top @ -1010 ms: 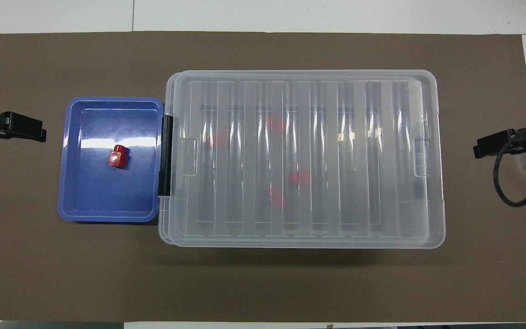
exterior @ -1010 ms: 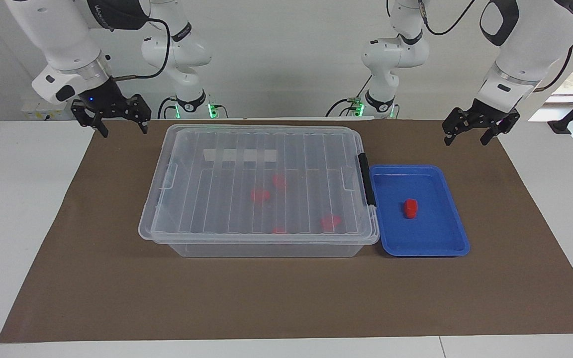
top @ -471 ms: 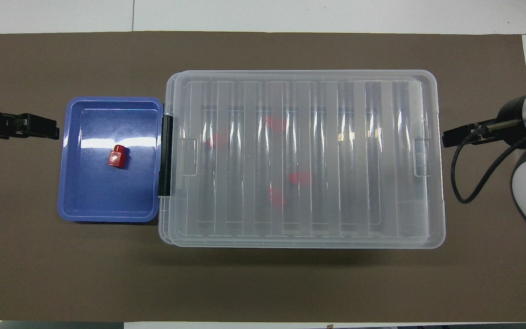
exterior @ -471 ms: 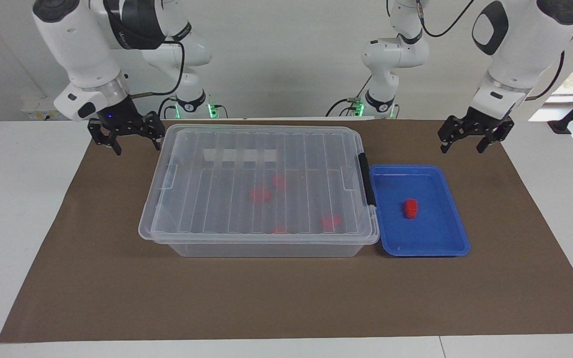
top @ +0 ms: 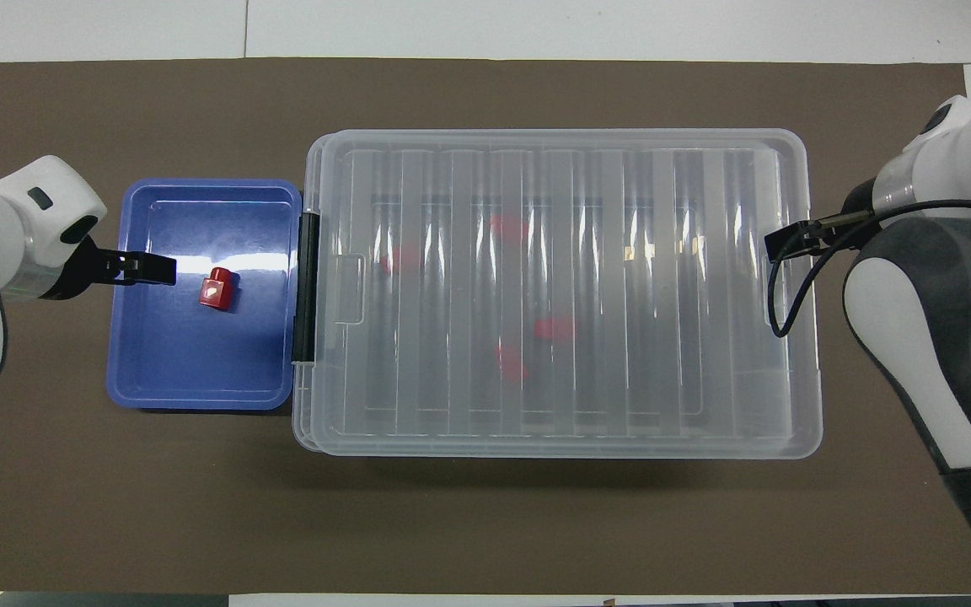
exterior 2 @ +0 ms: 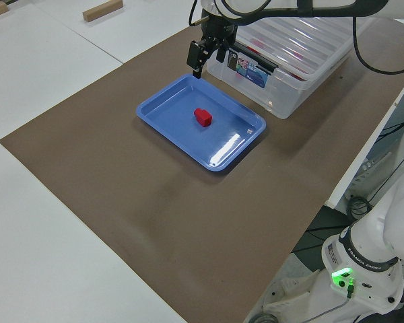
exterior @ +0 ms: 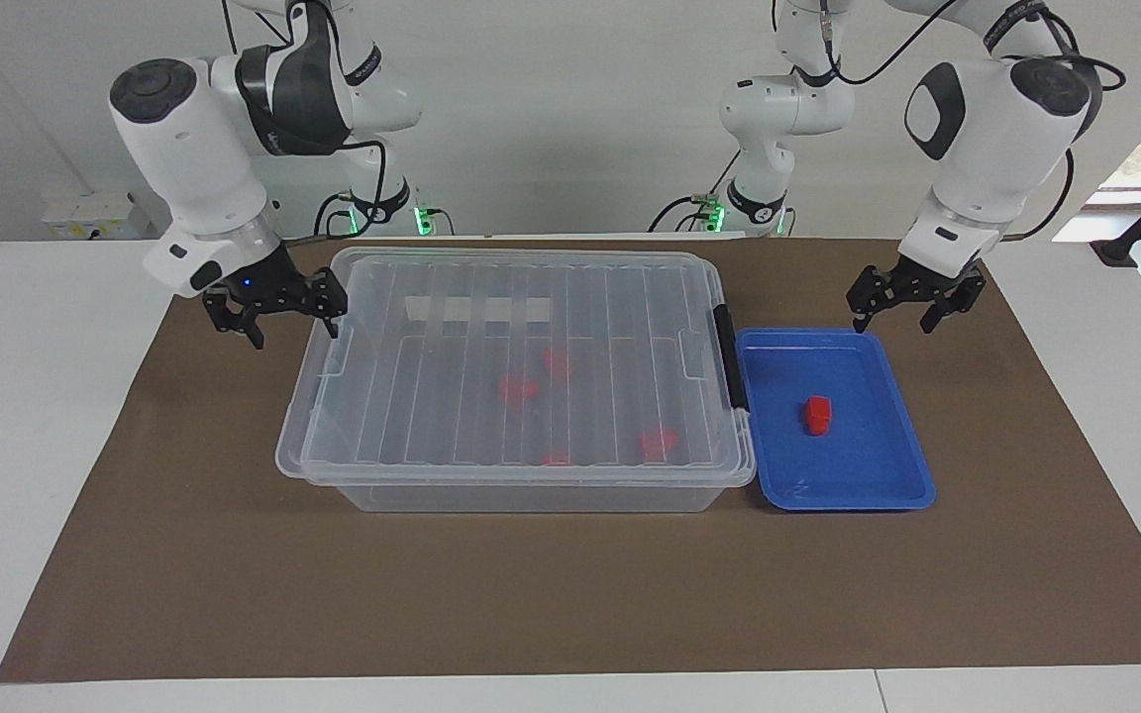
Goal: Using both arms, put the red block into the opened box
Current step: 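Grasp the red block with the left gripper while the right gripper reaches the lid, then lift the red block with the left gripper while the right gripper slides the lid open, then carry the red block into the opened box and release it with the left gripper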
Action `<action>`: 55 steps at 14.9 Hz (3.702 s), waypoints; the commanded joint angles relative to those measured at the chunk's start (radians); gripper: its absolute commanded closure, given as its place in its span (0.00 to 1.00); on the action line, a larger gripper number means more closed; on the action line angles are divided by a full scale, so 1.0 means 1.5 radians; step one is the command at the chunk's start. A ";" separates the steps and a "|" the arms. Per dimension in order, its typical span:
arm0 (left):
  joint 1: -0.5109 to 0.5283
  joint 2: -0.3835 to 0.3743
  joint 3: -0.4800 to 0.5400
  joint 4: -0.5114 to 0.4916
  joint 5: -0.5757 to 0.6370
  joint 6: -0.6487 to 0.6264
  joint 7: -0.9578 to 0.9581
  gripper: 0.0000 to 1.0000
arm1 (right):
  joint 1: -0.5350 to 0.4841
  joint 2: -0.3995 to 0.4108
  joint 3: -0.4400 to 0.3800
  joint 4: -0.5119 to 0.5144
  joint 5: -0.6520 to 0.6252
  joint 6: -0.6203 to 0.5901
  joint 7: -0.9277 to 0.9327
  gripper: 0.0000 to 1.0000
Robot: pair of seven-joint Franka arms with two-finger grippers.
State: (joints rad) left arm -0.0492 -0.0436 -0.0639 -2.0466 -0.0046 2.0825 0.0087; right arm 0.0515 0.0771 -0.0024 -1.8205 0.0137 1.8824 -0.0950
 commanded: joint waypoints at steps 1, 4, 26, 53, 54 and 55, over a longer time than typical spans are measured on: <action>-0.023 0.031 0.005 -0.041 0.002 0.096 0.007 0.00 | -0.007 -0.023 0.002 -0.055 0.006 0.033 0.009 0.00; -0.024 0.065 0.005 -0.060 0.002 0.158 0.012 0.00 | -0.010 -0.030 0.001 -0.071 0.004 0.027 0.005 0.00; -0.011 0.108 0.007 -0.183 0.002 0.333 0.096 1.00 | -0.119 -0.048 -0.001 -0.120 -0.040 0.059 -0.123 0.00; -0.328 0.050 -0.003 0.038 0.009 0.009 -0.346 1.00 | -0.256 -0.041 -0.002 -0.116 -0.067 0.102 -0.300 0.00; -0.333 0.062 -0.004 0.033 0.009 0.020 -0.363 1.00 | -0.258 -0.042 -0.003 -0.116 -0.067 0.102 -0.300 0.00; -0.338 0.078 -0.005 0.026 0.009 0.027 -0.395 1.00 | -0.261 -0.042 -0.003 -0.116 -0.067 0.101 -0.300 0.00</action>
State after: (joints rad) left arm -0.5337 0.0420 -0.0840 -1.9815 -0.0045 2.0813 -0.5153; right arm -0.3198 0.0282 -0.0124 -1.9699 -0.0712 2.0098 -0.5222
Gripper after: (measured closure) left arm 0.656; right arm 0.000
